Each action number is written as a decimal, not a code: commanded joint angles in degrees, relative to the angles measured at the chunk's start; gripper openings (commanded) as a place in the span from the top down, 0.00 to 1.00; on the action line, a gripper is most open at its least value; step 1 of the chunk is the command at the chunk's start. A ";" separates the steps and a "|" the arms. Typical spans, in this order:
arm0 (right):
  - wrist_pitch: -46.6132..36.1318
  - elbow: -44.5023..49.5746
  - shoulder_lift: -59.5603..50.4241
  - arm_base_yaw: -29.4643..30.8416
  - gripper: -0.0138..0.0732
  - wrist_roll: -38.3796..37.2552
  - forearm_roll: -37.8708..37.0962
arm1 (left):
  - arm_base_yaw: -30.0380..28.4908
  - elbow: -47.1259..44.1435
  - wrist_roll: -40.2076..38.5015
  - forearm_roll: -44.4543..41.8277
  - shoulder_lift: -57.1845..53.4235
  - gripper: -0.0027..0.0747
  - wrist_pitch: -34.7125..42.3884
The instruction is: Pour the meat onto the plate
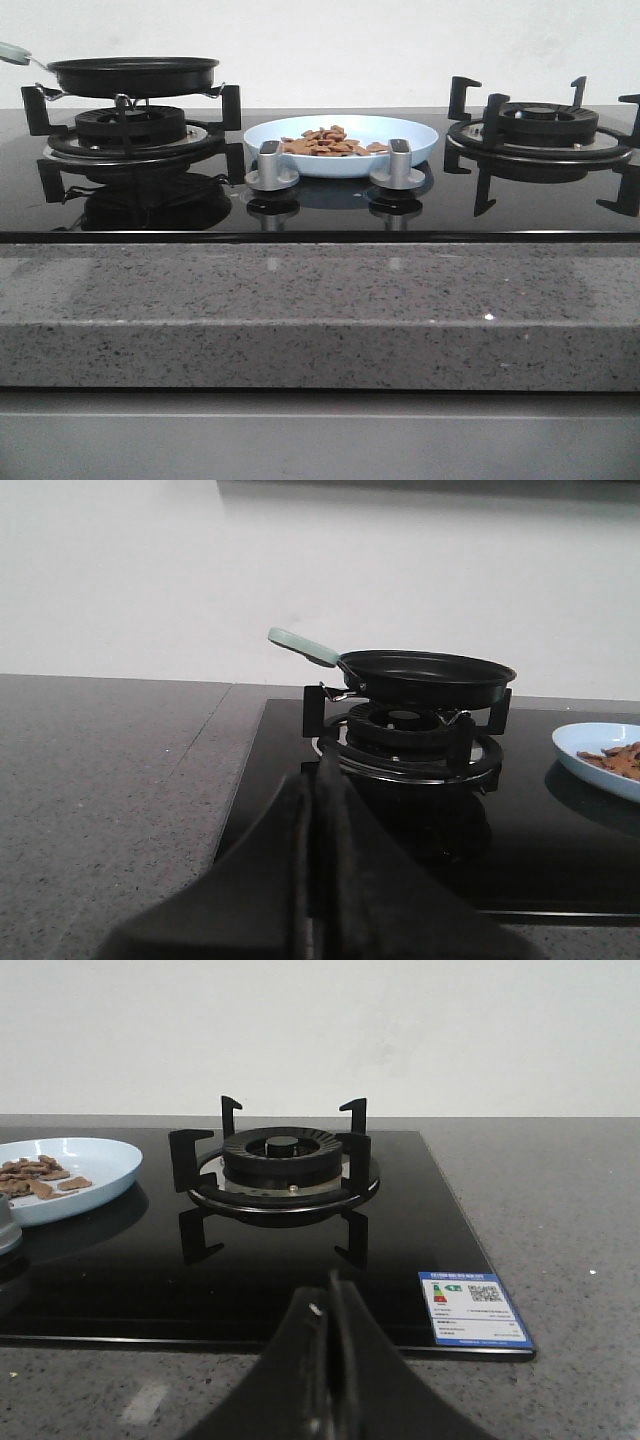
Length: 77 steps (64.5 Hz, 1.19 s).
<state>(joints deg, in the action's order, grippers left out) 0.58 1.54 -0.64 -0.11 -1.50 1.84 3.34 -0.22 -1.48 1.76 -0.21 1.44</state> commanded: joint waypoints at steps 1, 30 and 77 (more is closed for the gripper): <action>-5.10 -0.30 -0.94 0.30 0.92 -0.68 -1.26 | 0.41 -0.28 -0.40 0.29 -0.92 0.99 4.33; -5.11 -0.30 -0.94 1.79 0.92 -0.73 -1.26 | 0.41 -0.28 -0.40 0.29 -0.92 0.99 4.33; -6.81 -0.30 -0.94 2.04 0.92 -4.12 -3.99 | 0.41 -0.28 -0.40 0.29 -0.92 0.99 4.33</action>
<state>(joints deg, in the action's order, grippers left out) -0.83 1.54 -0.64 1.72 -5.48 -1.25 3.34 -0.22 -1.48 1.76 -0.21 1.44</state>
